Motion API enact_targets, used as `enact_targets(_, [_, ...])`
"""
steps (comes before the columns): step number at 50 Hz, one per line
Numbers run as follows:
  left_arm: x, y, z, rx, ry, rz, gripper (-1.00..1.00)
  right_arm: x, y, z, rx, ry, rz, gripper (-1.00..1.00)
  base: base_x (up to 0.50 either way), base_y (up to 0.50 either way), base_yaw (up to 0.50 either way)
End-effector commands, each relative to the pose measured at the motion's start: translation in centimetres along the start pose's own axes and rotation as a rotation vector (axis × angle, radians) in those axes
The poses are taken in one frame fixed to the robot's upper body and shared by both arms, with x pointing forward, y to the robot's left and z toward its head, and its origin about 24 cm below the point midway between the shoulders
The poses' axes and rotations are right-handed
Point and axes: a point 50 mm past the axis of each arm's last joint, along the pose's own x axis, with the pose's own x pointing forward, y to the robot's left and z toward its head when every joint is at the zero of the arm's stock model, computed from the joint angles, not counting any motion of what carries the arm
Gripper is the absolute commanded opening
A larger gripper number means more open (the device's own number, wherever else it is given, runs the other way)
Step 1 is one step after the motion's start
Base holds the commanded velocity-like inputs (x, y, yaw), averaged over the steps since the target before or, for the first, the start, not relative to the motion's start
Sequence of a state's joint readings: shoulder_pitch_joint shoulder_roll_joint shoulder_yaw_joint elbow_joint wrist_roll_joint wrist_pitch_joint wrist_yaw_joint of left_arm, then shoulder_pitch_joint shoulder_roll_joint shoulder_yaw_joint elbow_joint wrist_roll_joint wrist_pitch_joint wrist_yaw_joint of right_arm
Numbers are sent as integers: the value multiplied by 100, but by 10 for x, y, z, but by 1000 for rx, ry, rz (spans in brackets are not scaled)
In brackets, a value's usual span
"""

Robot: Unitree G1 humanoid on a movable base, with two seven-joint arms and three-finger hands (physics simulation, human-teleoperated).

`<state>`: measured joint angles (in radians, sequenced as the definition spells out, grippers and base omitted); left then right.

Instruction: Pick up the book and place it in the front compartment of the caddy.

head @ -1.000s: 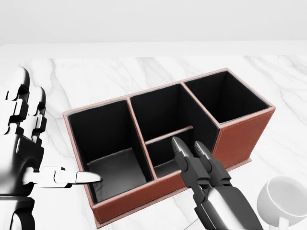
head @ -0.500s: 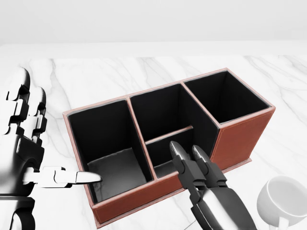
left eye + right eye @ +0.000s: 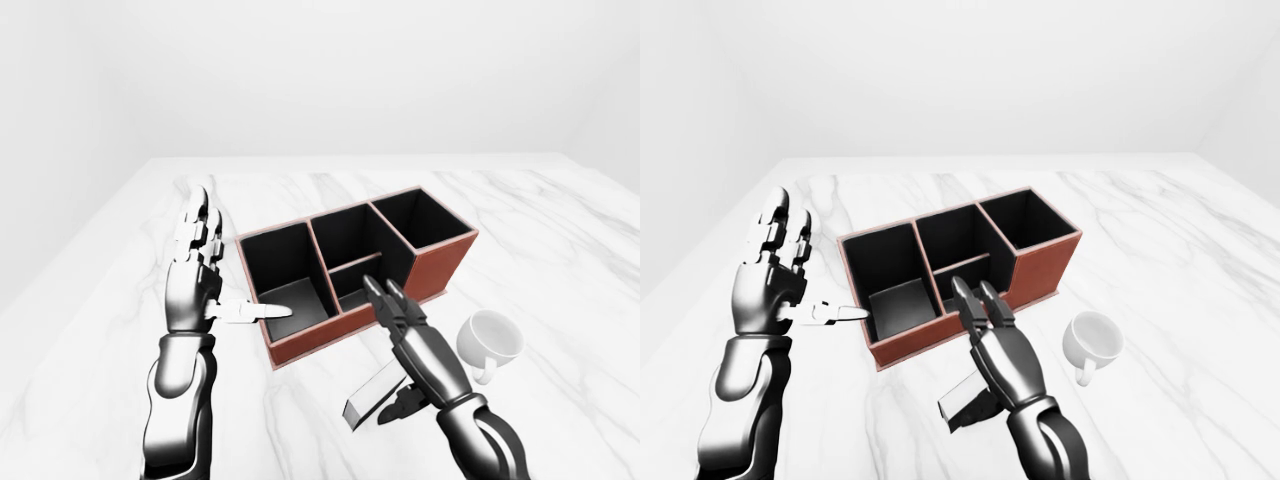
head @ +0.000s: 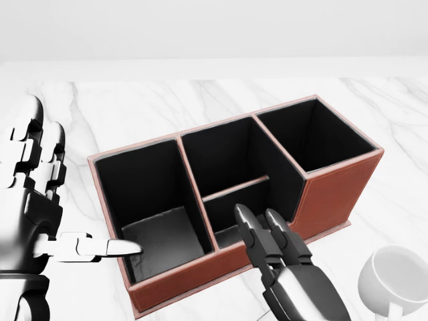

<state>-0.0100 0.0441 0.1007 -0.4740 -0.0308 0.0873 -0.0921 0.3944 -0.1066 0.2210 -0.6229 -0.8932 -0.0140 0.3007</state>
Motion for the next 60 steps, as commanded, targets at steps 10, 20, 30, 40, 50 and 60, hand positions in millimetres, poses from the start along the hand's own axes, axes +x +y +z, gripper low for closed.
enact_targets(10, [-1,0,-1,1,3,-1,100,1,8,-3,-28,3,17,100,0,0,0])
enact_targets(20, [-1,0,0,1,1,0,100,2,11,-3,-47,-4,30,100,0,0,0])
enact_targets(30, [0,0,-1,0,5,1,100,2,16,-6,-59,-2,46,100,0,0,0])
enact_targets(40, [0,0,0,0,-2,2,100,4,20,-6,-81,-12,60,100,0,0,0])
enact_targets(50, [0,0,0,0,1,1,100,5,21,-7,-93,-11,66,100,0,0,0])
enact_targets(60, [1,1,-2,1,7,2,100,8,24,-10,-102,-1,73,100,0,0,0])
